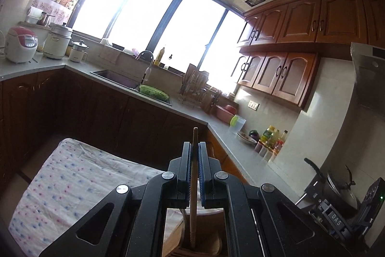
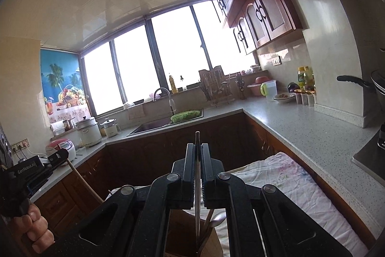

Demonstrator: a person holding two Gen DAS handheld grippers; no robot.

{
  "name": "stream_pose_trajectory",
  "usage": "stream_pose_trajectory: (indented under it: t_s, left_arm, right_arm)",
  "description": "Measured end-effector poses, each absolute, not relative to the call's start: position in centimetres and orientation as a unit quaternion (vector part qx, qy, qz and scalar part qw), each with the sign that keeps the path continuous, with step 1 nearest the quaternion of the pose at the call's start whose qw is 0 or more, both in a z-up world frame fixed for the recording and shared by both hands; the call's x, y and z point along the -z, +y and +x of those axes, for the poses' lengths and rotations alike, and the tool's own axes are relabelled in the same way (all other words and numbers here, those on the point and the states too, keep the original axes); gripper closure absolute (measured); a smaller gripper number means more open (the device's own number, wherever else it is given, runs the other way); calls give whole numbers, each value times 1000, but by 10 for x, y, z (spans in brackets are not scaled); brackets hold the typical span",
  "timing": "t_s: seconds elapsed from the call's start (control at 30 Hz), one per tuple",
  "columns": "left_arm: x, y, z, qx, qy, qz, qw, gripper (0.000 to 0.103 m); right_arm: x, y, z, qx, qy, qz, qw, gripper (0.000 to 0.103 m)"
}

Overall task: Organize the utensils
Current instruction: 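Lift both chopsticks and lower them into the wooden holder with both grippers, then open both grippers inside the holder and pull them back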

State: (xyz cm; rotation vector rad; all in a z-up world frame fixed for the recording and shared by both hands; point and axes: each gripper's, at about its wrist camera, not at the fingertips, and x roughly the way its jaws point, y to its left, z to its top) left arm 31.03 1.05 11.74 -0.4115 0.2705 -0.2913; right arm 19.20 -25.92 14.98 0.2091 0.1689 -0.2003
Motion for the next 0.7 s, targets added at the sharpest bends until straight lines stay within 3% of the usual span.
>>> stream_pose_trajectory:
  t_s: [0.33, 0.7]
  left_arm:
    - [-61, -23, 352, 148, 183, -180, 955, 98]
    - [-76, -35, 369, 154, 202, -146, 956, 98]
  right_arm:
    - [-91, -264, 205, 104, 136, 120, 978, 99]
    - [-86, -269, 209, 104, 158, 120, 975, 98]
